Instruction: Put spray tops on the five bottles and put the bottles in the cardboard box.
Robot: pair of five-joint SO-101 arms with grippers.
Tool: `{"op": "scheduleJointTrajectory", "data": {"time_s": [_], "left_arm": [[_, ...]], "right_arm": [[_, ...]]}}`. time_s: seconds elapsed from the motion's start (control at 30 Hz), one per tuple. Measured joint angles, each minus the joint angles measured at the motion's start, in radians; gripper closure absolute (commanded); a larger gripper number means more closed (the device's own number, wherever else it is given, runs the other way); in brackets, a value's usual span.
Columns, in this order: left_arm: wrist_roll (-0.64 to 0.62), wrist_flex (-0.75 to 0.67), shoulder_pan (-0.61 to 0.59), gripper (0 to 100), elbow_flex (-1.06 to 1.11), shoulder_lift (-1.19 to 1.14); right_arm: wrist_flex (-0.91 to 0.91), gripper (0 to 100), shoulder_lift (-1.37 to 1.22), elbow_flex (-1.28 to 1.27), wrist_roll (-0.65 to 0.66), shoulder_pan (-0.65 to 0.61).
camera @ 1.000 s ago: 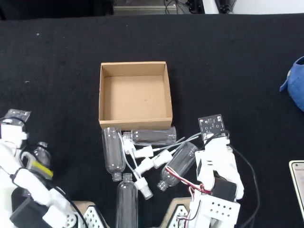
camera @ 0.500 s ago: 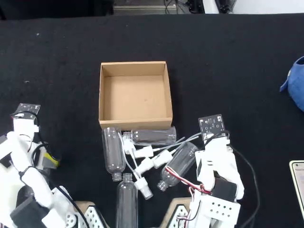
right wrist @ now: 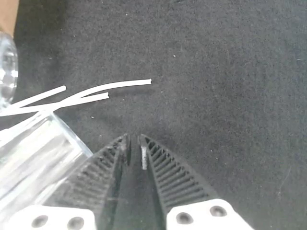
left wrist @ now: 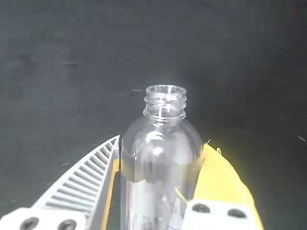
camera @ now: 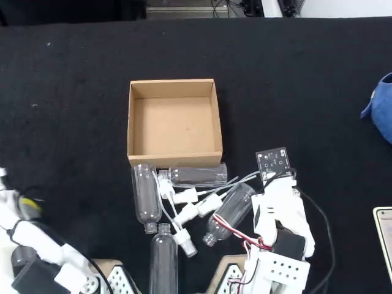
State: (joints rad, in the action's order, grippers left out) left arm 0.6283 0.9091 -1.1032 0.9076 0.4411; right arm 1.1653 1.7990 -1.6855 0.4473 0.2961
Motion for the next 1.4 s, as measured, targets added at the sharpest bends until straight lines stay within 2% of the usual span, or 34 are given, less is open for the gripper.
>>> {"op": "scheduleJointTrajectory", "data": {"time_s": [0.17,0.27,0.4,0.53,0.63,0.73,0.9,1.13,1.27,1.4], "left_arm": [[-0.160,-0.163,0.012,97,0.002,0.000],[-0.258,-0.166,0.063,97,0.000,0.000],[-0.353,-0.012,0.123,97,-0.074,0.060],[-0.384,0.164,0.219,97,-0.158,0.196],[-0.390,0.226,0.296,97,-0.172,0.293],[-0.391,0.224,0.342,97,-0.166,0.364],[-0.451,0.133,0.453,97,-0.075,0.456],[-0.569,0.035,0.522,97,0.046,0.578],[-0.626,0.011,0.545,97,0.135,0.621],[-0.687,0.011,0.546,97,0.167,0.677]], "right_arm": [[0.000,98.7,0.000,0.000,0.000,0.000],[0.000,98.7,0.000,0.000,0.000,0.000],[0.000,98.7,0.000,0.000,0.000,0.000],[0.000,98.6,0.000,0.037,0.043,0.002],[0.000,98.6,0.000,0.123,0.074,0.002],[0.000,98.6,0.000,0.201,0.080,-0.003],[0.043,98.6,0.000,0.290,0.081,-0.112],[0.054,98.6,-0.002,0.422,0.081,-0.155],[0.101,97.9,-0.186,0.559,0.081,-0.239],[0.253,89.0,-0.433,0.767,0.081,-0.391]]}}
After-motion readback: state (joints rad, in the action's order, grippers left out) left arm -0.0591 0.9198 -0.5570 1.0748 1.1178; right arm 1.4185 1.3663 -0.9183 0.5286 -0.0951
